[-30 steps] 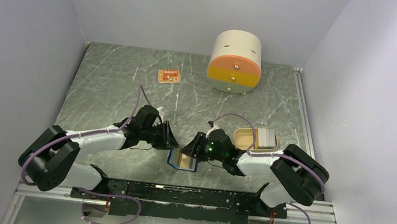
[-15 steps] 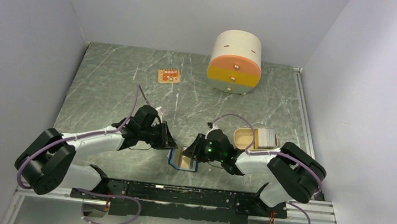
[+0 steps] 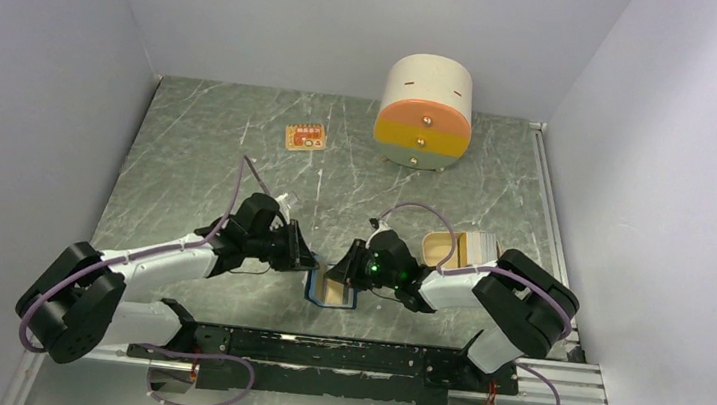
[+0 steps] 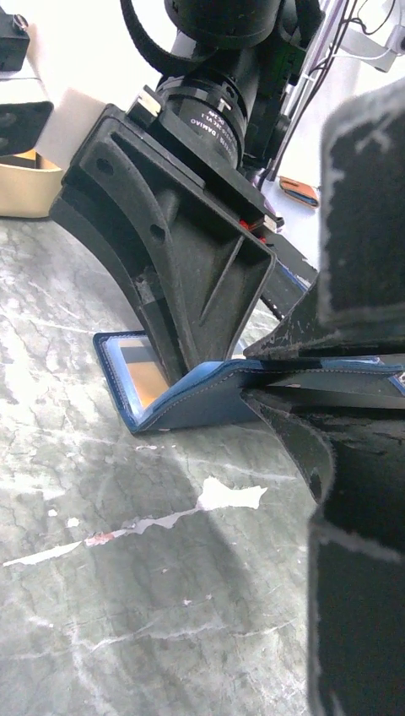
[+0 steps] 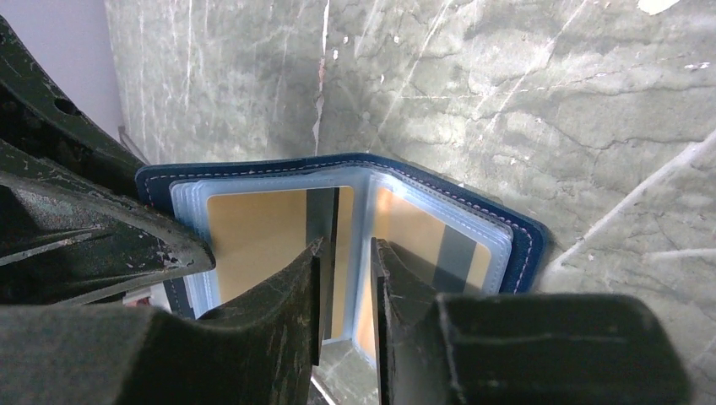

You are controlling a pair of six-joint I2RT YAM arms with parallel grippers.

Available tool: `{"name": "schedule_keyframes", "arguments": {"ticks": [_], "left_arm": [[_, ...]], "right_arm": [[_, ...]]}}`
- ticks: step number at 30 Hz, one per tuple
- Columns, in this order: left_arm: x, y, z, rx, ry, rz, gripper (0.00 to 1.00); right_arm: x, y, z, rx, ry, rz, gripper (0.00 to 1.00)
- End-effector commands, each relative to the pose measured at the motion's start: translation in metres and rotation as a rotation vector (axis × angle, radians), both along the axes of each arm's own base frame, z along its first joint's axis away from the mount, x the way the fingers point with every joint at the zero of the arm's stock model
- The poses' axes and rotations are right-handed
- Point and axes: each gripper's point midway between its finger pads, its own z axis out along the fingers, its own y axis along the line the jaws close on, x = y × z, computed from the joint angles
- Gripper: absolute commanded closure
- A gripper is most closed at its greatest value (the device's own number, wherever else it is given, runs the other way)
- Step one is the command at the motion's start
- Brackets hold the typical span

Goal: Put the credit cards into the card holder
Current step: Insert the credit card into the card holder.

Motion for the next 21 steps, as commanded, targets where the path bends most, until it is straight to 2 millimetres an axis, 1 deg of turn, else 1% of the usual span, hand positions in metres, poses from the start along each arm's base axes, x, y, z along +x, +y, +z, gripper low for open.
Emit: {"name": "schedule_keyframes", "arguments": {"ticks": [1, 4, 8, 10, 13, 16, 17, 21], "left_arm": [[-0.0039, -0.0108, 0.0188, -0.096, -0.055, -0.049, 0.79], [-0.0048, -0.0131, 0.0205, -0.114, -0.06, -0.059, 0.75], [-0.0042, -0.0118, 0.019, -0.105, -0.065, -0.057, 0.78], [-0.0052, -0.0113, 0.0184, -0.106, -0.066, -0.059, 0.78], [-0.0062, -0.0111, 0.02, -0.115, -0.079, -0.064, 0.74], [-0.0054, -0.01, 0.021, -0.114, -0.092, -0.061, 0.84], [-0.005, -0.0094, 0.0204, -0.108, -0.094, -0.06, 0.86], [-0.0058, -0.0104, 0.0199, -0.12, -0.1, -0.066, 0.86]], "right_arm": [[0.0012, -0.008, -0.0117, -0.048, 0.002, -0.006, 0.72], [0.0004, -0.0092, -0.0115, -0.049, 0.001, -0.008, 0.72], [0.0012, -0.0102, -0.0113, -0.053, -0.001, -0.012, 0.72], [0.0015, -0.0101, -0.0114, -0.053, -0.001, -0.012, 0.72], [0.0009, -0.0101, -0.0129, -0.053, 0.004, -0.01, 0.72], [0.0005, -0.0108, -0.0124, -0.05, 0.003, -0.012, 0.72], [0.0005, -0.0116, -0.0125, -0.055, 0.001, -0.013, 0.72], [0.0003, -0.0121, -0.0132, -0.056, 0.004, -0.015, 0.72]]}}
